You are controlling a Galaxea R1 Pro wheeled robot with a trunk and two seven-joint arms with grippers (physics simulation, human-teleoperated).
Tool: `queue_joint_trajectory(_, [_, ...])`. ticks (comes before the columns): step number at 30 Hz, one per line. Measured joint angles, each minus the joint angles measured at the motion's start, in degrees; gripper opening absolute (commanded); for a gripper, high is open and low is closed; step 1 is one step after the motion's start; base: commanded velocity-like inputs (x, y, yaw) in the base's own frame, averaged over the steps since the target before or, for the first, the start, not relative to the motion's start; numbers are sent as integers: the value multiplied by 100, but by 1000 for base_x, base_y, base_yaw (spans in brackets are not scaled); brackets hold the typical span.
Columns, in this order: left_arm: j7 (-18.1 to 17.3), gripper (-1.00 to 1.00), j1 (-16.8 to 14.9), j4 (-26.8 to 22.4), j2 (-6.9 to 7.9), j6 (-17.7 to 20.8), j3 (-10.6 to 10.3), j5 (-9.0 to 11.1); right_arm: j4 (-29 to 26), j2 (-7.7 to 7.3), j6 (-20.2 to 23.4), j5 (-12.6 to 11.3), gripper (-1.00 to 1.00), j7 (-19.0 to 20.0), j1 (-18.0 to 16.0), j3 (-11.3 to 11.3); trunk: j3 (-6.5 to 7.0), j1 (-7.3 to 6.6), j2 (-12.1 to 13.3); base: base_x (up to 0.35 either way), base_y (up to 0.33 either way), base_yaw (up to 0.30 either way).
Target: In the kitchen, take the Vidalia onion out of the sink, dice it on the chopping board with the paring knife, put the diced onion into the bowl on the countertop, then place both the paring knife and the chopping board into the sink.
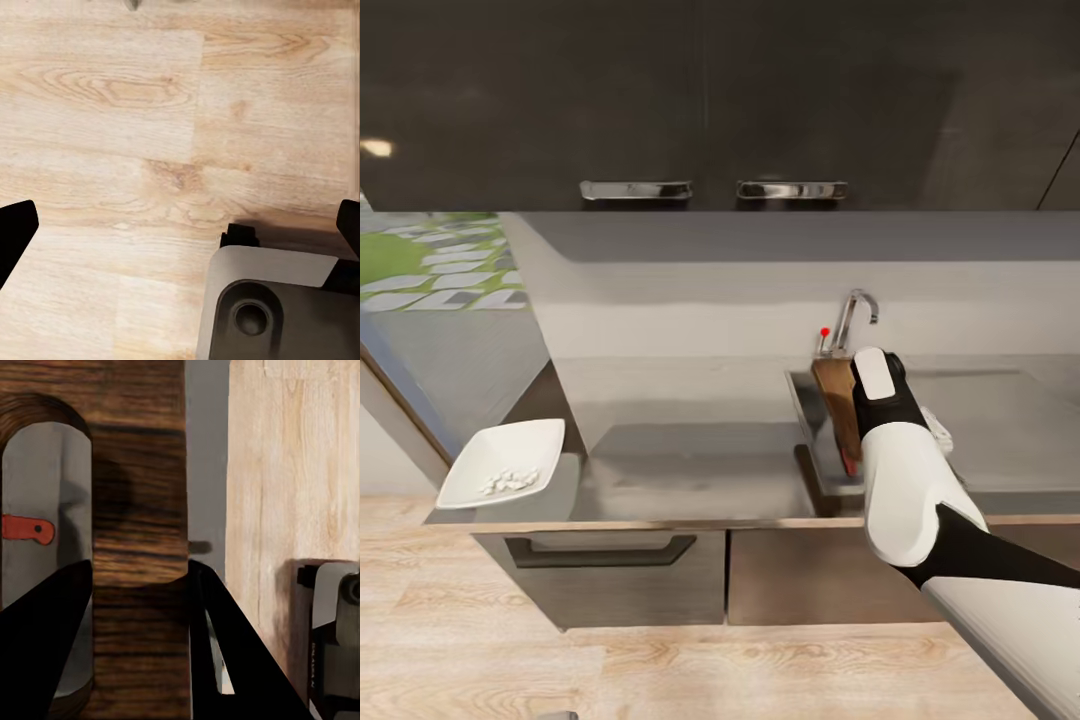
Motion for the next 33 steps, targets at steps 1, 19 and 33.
queue_joint_trajectory(1, [0,100,0,0,-1,0,0,0,0,0,7,0,-100,8,0,85,0,0,0,247,-172,0])
queue_joint_trajectory(19, [1,100,-1,1,7,0,0,0,417,-1,-69,-228,-100,-34,2,1058,-24,3,1,100,-82,0])
queue_joint_trajectory(33, [1,100,0,1,15,1,0,0,766,-1,-222,-568,-100,111,3,1062,-48,2,0,0,0,0])
